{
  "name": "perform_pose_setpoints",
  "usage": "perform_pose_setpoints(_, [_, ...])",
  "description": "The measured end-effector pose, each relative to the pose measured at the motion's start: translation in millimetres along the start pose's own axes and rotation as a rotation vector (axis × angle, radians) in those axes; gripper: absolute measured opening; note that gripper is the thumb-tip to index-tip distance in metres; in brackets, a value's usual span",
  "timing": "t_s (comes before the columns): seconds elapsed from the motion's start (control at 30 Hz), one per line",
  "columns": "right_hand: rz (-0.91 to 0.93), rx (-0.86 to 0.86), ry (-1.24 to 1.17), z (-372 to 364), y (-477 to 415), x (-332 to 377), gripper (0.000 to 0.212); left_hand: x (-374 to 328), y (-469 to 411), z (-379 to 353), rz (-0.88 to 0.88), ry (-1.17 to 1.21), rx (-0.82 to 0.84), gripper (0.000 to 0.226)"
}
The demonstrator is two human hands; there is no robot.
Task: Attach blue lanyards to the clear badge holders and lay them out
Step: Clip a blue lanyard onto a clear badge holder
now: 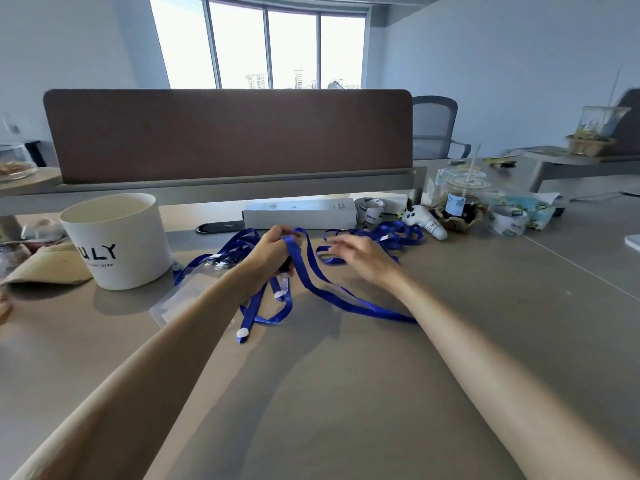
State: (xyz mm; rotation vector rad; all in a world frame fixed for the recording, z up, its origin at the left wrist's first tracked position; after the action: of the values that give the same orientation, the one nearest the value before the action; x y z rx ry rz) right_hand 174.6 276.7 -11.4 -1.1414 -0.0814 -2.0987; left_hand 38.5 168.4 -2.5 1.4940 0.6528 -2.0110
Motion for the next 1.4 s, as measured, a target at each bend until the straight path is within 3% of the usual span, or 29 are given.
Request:
perform_pose_setpoints(0.07, [-0.137,0.281,-0.26,-24.0,21.8,11.8,0.048,0.6,1.6,-3.0,0.004,0.0,-0.009,0.019])
perform_pose_setpoints(0.13, [-0.073,0.359,-0.192,-33.7,36.5,16.8,0.052,-0.7,5.6,-3.2,-0.003,-0.018,-0.023,0.021])
perform_pose_setpoints(0.23, [0.019,0.29,-0.023,-34.5,45.9,11.8,0.058,-3.1,11.6,1.1,-0.018,-0.051,-0.054,0.021])
perform_pose_setpoints(0.37, [0.02,0.213,-0.221,-30.1,58.0,20.8,0.028,-4.9,17.3,9.0,-0.039,-0.115,-0.064,0.017])
perform_pose_setpoints(0.4, [0.02,0.163,-0.255,-26.6,60.6,25.9,0.035,-7.0,19.4,10.6,-0.055,-0.136,-0.066,0.016])
perform_pose_setpoints(0.47, [0.002,0.122,-0.245,-24.3,63.8,31.3,0.069,-11.2,22.6,12.3,-0.096,-0.194,-0.07,0.017])
perform_pose_setpoints(0.53, [-0.025,0.225,-0.182,-35.4,66.3,35.1,0.1,-15.7,26.4,12.6,-0.138,-0.274,-0.061,0.018])
perform_pose_setpoints(0.6, [-0.014,0.386,-0.125,-55.6,73.1,39.1,0.116,-19.1,30.3,13.3,-0.162,-0.319,-0.046,0.016])
perform_pose_setpoints(0.67, [-0.038,0.405,-0.115,-66.6,74.4,39.8,0.123,-22.0,31.9,16.3,-0.177,-0.325,-0.042,0.02])
perform_pose_setpoints(0.73, [-0.083,0.264,-0.133,-65.3,69.5,33.5,0.098,-22.8,33.6,22.4,-0.182,-0.329,-0.041,0.023])
perform_pose_setpoints(0.83, [-0.041,0.191,-0.238,-59.2,65.0,37.5,0.016,-18.8,34.3,35.8,-0.192,-0.378,-0.018,0.019])
perform_pose_setpoints(0.87, [-0.059,0.189,-0.302,-55.9,66.1,41.8,0.01,-17.1,35.0,40.9,-0.197,-0.405,-0.007,0.017])
perform_pose_setpoints(1.03, [-0.257,0.067,-0.571,-43.1,52.9,36.9,0.019,-6.9,42.3,63.4,-0.194,-0.502,0.068,0.008])
perform_pose_setpoints(1.1, [-0.309,0.003,-0.639,-39.7,47.6,34.1,0.012,-2.3,47.8,70.0,-0.2,-0.529,0.128,0.004])
perform_pose_setpoints(1.23, [-0.32,-0.127,-0.452,-31.9,36.0,22.6,0.016,7.8,56.5,88.9,-0.18,-0.479,0.15,0.01])
perform_pose_setpoints(1.4, [-0.191,-0.076,-0.27,-36.1,33.5,32.1,0.013,24.2,55.0,109.7,-0.118,-0.443,0.096,0.01])
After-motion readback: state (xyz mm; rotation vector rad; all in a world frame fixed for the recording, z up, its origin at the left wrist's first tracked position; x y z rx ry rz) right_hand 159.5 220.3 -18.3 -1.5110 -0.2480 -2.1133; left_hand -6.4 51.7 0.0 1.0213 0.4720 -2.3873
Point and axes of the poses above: each hand's wrist, its own y-axis away from the middle knuckle, its own z-axis out of the back of the hand, x = y × z, the point moved 7 cm from there along -y, towards the middle knuckle, and after that the axes turned 10 degrees about -x, right-handed, at the moved point
